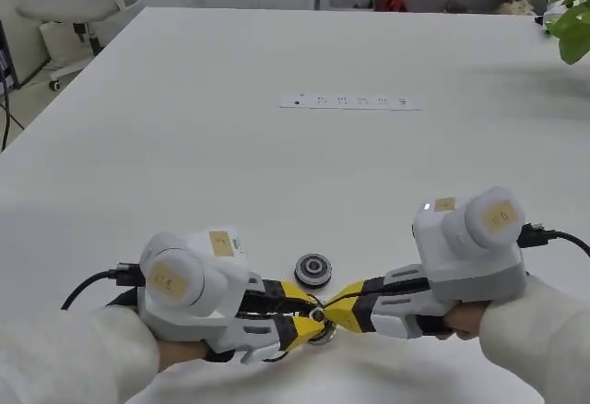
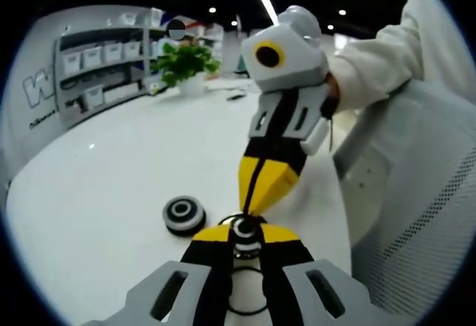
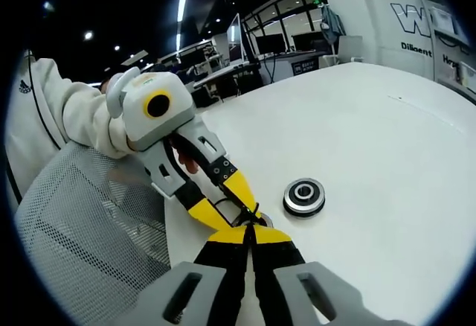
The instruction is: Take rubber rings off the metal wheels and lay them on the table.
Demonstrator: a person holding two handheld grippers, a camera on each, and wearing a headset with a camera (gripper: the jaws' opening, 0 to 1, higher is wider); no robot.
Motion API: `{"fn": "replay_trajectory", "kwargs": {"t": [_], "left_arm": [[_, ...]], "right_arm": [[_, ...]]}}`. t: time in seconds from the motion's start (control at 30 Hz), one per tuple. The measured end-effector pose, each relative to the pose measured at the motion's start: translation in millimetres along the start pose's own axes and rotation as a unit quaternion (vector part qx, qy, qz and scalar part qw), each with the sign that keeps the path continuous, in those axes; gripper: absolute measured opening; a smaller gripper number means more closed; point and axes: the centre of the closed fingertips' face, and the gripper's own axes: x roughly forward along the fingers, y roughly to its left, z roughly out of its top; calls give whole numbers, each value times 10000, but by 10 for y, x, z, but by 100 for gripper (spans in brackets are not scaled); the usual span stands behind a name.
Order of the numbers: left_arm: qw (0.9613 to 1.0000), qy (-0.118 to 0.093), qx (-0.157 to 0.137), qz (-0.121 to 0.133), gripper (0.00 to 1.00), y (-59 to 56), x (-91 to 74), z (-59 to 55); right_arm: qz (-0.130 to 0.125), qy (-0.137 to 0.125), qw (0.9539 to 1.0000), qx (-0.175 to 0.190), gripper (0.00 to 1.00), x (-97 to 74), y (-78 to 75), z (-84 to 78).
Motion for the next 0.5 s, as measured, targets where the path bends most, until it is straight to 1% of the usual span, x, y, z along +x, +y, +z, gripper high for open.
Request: {"fn": "replay_trajectory", "kwargs": {"t": [0.2,0.3,0.37,0.5], "left_arm": [[10000,31,2,-3,14,-2,3,2],[9998,52,-181,-78,17,-27,1,5],[9999,71,-133,-73,17,-24,-2,0],[9996,244,55,-104,17,-26,-36,-17]], "right_arm": [[-33,33,10000,64,0,-13,-26,-21],[-48,27,9999,95,0,-20,-42,-24],[-55,57,9999,106,0,-21,-45,-40],[-51,57,9999,137,0,-29,-41,-38]]}}
